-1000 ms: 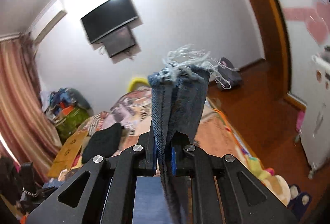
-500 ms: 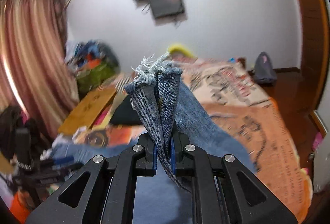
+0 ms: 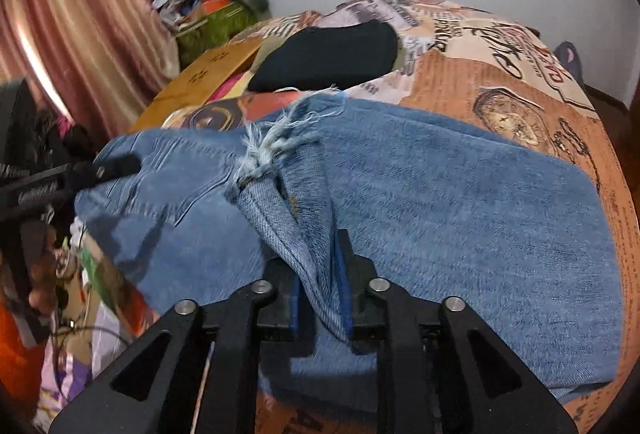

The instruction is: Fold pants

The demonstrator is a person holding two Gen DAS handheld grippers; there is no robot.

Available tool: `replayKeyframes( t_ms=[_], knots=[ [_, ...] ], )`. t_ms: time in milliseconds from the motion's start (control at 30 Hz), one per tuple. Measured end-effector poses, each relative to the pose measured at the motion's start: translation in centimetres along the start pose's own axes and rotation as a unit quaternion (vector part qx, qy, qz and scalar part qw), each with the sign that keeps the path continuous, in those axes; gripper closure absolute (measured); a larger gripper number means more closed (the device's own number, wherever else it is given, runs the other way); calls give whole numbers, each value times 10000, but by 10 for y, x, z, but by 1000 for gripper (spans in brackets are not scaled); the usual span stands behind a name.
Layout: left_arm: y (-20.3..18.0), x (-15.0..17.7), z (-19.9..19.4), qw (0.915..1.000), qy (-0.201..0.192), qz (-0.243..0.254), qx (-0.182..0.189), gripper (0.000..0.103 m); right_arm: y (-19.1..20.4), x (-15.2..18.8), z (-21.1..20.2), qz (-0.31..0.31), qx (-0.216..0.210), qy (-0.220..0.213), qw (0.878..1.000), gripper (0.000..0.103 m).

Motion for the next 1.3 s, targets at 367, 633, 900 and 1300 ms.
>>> replayKeyframes(
  t_ms=[367,633,900,1300],
  knots=[
    [-84,-28,-6,9970,-230,656,325,34,-11,3,-58,120,-254,-377,9989,52],
    [-146,9,45,9916,425,1190,272,32,-91,19,-79,643,832,-495,9932,49],
    [-134,41,55,9899,561,1287,180,27,-99,61,-82,542,923,-255,9939,49],
    [-35,36,-21,9977,67,634,-212,26,-94,40,-115,610,993,-586,9915,49]
  ],
)
Point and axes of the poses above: each gripper's, at about its wrist camera, not at the fingertips, and z roughly the way its jaws point, y to its left, x to its underside, the point moved 5 cm from there along z, roughly the way its jaws point, and after that the axes turned 5 degrees about -x, right-handed, at the moved point
